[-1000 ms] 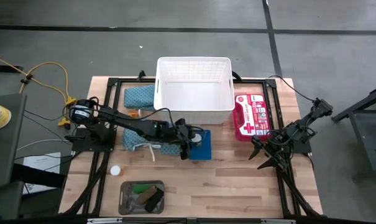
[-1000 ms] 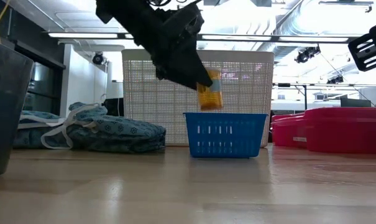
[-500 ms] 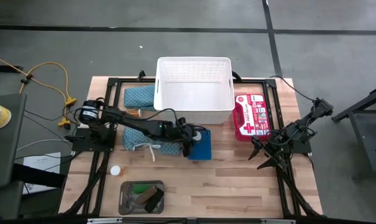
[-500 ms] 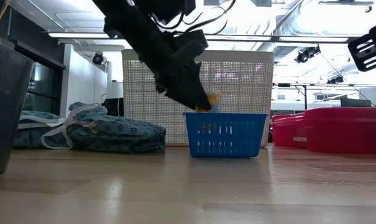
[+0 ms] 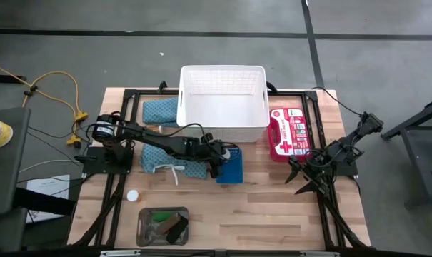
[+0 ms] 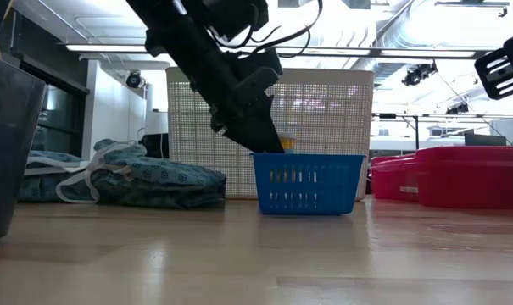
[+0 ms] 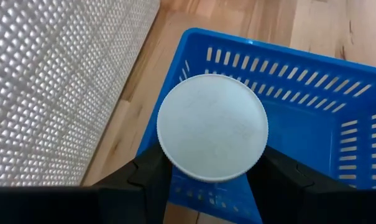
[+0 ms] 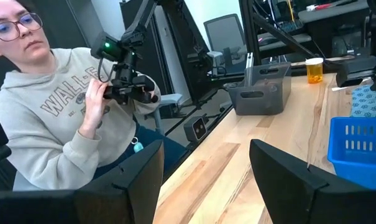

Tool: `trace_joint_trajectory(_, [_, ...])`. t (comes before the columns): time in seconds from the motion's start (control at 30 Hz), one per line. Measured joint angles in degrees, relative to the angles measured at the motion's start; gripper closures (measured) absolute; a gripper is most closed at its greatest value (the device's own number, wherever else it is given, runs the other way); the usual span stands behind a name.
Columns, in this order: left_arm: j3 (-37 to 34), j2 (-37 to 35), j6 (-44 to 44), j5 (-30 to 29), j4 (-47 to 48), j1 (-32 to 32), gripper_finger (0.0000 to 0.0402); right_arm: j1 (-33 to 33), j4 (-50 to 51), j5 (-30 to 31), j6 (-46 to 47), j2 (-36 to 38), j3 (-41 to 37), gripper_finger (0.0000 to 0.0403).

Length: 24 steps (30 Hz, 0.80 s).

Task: Pick & place medical supplies in basket/bin
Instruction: Put the middle orange pill bottle into the blue bin

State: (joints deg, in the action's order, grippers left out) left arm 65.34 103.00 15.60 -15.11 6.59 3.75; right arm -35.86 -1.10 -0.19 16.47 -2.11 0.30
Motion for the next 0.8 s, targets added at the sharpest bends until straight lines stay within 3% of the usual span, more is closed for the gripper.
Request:
trace_joint_trajectory(0.63, [0.0, 0.0, 2.9, 2.2, 1.2, 0.0, 0.0227, 0.0, 0.0, 0.0, 0.0, 0.0, 0.0, 0.0177])
trace_joint_trajectory(0.8, [0.0, 0.0, 2.2, 3.2, 1.2, -0.4, 0.0211, 0.0, 0.0, 0.0, 0.0, 0.0, 0.0, 0.0177])
